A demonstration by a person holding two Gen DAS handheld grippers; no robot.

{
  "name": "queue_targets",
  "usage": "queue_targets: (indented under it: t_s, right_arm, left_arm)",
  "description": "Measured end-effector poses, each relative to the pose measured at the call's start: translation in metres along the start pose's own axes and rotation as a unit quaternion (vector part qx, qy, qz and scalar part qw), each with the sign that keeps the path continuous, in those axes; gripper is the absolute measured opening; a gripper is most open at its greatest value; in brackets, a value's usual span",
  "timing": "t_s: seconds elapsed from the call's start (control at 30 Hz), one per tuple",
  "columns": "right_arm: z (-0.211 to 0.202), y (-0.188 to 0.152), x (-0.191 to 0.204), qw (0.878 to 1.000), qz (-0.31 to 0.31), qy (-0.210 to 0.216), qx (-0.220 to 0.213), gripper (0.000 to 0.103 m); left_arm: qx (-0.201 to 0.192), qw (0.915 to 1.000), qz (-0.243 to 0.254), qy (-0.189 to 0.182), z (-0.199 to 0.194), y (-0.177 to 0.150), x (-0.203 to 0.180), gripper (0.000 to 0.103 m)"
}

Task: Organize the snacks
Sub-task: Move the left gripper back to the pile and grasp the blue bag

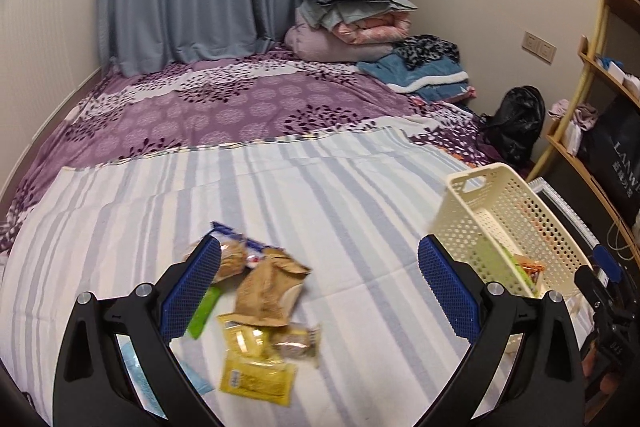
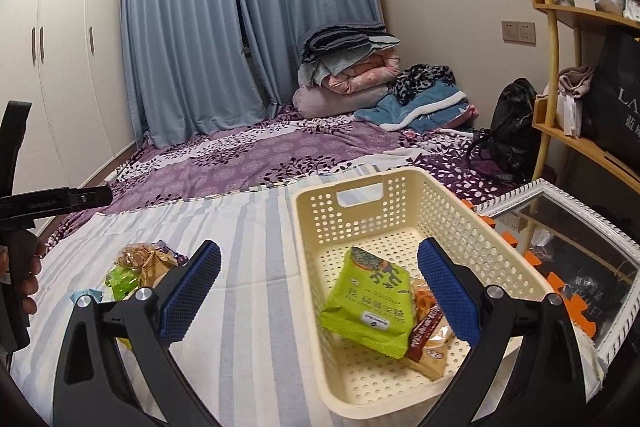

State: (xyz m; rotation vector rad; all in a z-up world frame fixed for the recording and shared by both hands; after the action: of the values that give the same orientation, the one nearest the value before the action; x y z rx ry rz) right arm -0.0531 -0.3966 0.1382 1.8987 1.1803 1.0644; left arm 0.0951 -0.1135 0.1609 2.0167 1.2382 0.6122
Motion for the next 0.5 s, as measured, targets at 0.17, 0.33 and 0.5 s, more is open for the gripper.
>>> queue_targets:
  t_s: [0.17, 0.33, 0.5]
  right_arm:
    - [0.0, -0.007, 0.025, 1.0, -0.026, 0.015, 0.007, 0.098]
    - [0.002, -0.012, 0.045, 0.999, -0.039, 0.028, 0.012, 0.098]
    - [0.005, -0.017, 0.058, 0.999, -0.041, 0.026, 0.022, 0.098]
  left_arm:
    - [0.004, 0.9989, -0.035, 0.03, -0.012, -0.022, 0.047, 0.1]
    - [0.012, 0.9954, -0.065, 0.069, -0.021, -0.044, 0.089, 0.1]
    - [0.026, 0.9898, -0.109, 0.088, -0.023, -0.069, 0.121, 0.1]
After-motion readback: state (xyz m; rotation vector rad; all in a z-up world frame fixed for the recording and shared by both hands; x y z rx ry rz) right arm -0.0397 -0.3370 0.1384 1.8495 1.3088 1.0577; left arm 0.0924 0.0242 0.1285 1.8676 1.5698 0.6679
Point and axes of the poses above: each gripper's, at about its wrist camera, not at the fingertips, and z roughly the way its jaws point, x to its left, y to its top, the point moved 4 cm from there along z, roughly the way its jaws point, and after that the axes turned 11 degrees about z, right-handed, at the moved point
